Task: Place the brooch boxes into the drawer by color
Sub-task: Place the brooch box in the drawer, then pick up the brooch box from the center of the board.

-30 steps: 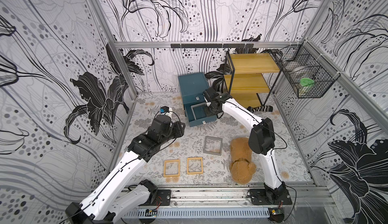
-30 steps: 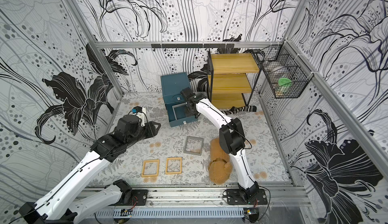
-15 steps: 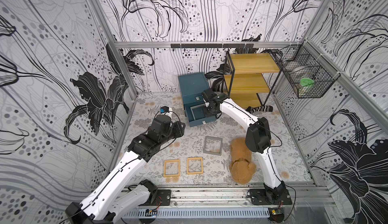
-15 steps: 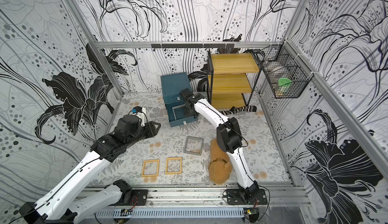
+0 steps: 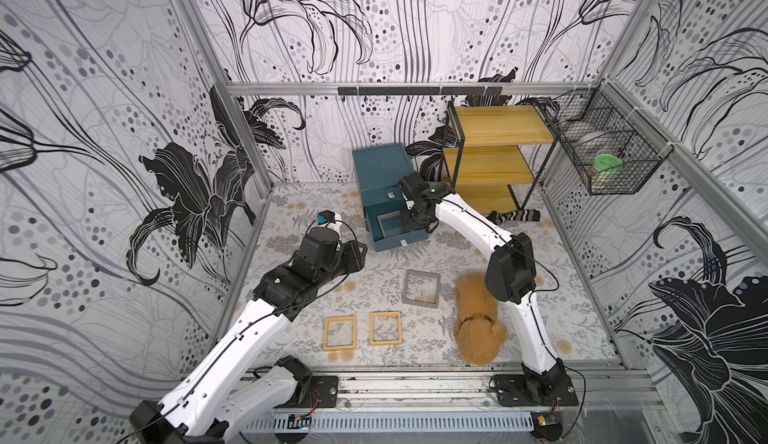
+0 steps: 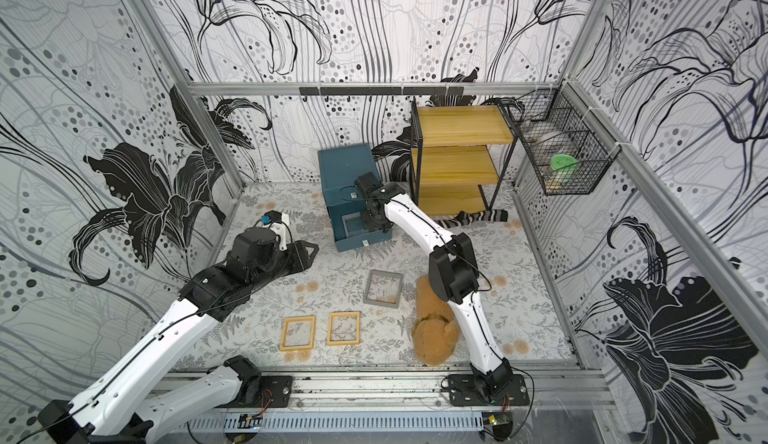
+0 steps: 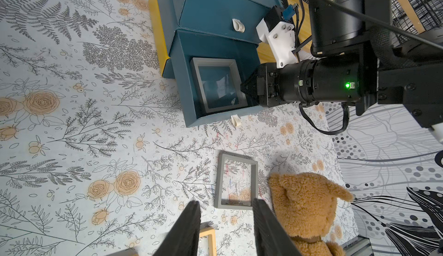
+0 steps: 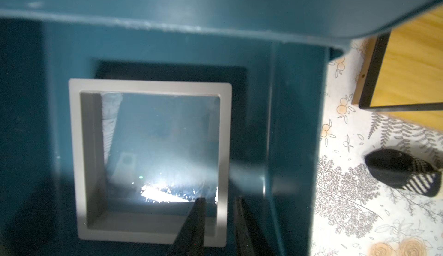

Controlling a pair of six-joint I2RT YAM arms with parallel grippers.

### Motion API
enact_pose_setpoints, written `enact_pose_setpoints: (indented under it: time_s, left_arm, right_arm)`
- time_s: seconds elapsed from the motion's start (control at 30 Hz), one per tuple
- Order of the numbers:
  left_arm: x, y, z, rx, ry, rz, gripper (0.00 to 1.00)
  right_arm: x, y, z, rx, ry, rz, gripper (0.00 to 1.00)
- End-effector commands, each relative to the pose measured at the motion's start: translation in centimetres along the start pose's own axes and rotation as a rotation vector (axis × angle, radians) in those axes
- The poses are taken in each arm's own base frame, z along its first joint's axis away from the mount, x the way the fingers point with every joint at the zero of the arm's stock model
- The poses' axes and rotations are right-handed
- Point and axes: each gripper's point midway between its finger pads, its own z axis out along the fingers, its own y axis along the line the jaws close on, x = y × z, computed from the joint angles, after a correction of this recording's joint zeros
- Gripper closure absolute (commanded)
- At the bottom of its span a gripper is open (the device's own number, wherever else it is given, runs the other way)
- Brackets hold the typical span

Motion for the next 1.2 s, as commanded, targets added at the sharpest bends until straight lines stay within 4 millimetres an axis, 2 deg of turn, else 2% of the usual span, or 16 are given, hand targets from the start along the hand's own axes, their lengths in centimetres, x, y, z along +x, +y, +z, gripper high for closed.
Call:
enact_pose_setpoints:
  time_s: [0.0, 0.1, 0.2, 0.3, 0.47, 0.67, 0.9, 1.0, 1.17]
  left_arm:
    - [-0.5, -0.7, -0.5, 0.032, -0.018, 0.002, 0.59]
    - [-0.2, -0.6, -0.5, 0.032, -0.009, 0.008, 0.59]
    - [0.3, -0.6, -0.5, 0.040, 0.008, 0.025, 0.59]
    - [0.9, -0.8, -0.4, 0.061, 0.033, 0.050, 0.59]
    - [2.3, -1.1, -0.1, 0.102, 0.083, 0.079, 0.60]
    - [5.0, -1.4, 0.3, 0.165, 0.177, 0.085, 0.60]
    - [6.7, -0.7, 0.4, 0.160, 0.238, 0.094, 0.60]
    - [6.7, -0.9, 0.3, 0.167, 0.239, 0.093, 0.60]
    - [7.1, -1.0, 0.4, 0.177, 0.253, 0.090, 0.60]
  right_arm:
    - [-1.4, 0.1, -3.4, -0.013, -0.062, 0.041, 0.74]
    - [-1.7, -0.4, -6.0, -0.007, -0.108, 0.086, 0.74]
    - [-1.0, -0.7, -8.4, -0.008, -0.149, 0.145, 0.74]
    - [1.2, -0.8, -10.2, 0.012, -0.156, 0.207, 0.74]
    - [6.5, -0.2, -11.6, 0.030, -0.120, 0.308, 0.75]
    - [12.5, 0.8, -12.1, -0.020, -0.065, 0.397, 0.75]
    - [19.2, 2.3, -9.8, 0.001, 0.051, 0.401, 0.74]
    - [21.1, 2.5, -9.2, -0.003, 0.078, 0.424, 0.75]
    - [22.9, 1.9, -8.2, 0.005, 0.095, 0.449, 0.74]
